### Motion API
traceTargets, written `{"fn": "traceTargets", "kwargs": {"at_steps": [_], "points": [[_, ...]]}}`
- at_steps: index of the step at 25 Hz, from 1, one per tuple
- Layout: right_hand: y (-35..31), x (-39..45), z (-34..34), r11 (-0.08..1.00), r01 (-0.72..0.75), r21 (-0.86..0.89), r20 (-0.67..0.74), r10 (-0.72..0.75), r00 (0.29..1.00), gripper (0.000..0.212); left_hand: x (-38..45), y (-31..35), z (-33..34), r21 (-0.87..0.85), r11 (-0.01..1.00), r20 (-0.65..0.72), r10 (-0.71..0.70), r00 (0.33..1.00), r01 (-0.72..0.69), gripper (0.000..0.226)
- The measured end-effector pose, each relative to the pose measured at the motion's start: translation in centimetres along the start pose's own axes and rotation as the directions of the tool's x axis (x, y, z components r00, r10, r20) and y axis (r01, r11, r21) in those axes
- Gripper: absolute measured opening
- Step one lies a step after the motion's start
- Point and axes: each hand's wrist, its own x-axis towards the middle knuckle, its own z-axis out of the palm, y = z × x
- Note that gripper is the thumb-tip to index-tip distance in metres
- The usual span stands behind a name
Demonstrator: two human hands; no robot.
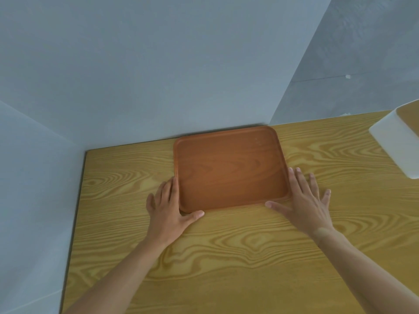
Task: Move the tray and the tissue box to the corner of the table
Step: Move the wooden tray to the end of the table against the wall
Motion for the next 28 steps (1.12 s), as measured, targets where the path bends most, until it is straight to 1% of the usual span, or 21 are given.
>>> {"fn": "traceTargets", "kwargs": {"at_steps": [8,11,14,17,20,22,24,26,28], "points": [[0.9,2.0,-0.2,0.998,-0.035,0.056,0.016,0.034,0.999,0.117,1.4,1.0,0.0,-0.028,0.999,-0.001,-0.037,0.999,0.037,0.127],[1.0,2.3,-0.3,0.998,-0.043,0.052,0.028,0.042,0.999,0.12,1.5,1.4,-0.2,-0.027,0.997,0.044,-0.072,0.996,0.073,0.126],[0.7,2.4,-0.9,0.998,-0.059,0.031,0.065,0.057,0.996,0.122,1.7,2.2,-0.9,0.012,0.995,0.097,-0.103,0.99,0.102,0.124],[-0.3,1.9,-1.8,0.994,-0.092,0.055,0.109,0.085,0.99,0.12,1.5,3.3,-2.0,0.025,0.986,0.149,-0.164,0.975,0.162,0.123],[-1.2,-0.1,-2.4,0.984,-0.132,0.117,0.101,0.121,0.987,0.116,-0.3,4.7,-2.8,-0.031,0.96,0.185,-0.27,0.945,0.28,0.121],[-1.3,-2.0,-2.5,0.983,-0.152,0.1,0.121,0.139,0.983,0.112,-2.0,5.5,-3.2,-0.049,0.944,0.239,-0.307,0.921,0.327,0.118],[-1.3,-4.4,-2.6,0.989,-0.146,0.037,0.169,0.138,0.976,0.101,-4.1,5.9,-3.6,-0.037,0.948,0.285,-0.294,0.912,0.317,0.112],[-1.5,-6.6,-3.3,0.996,-0.085,-0.024,0.204,0.088,0.975,0.084,-5.8,6.3,-4.7,-0.018,0.965,0.292,-0.244,0.925,0.26,0.102],[-1.9,-8.5,-4.8,0.999,0.006,-0.046,0.217,0.004,0.976,0.07,-7.1,6.3,-6.3,-0.053,0.975,0.299,-0.19,0.935,0.215,0.093]]}}
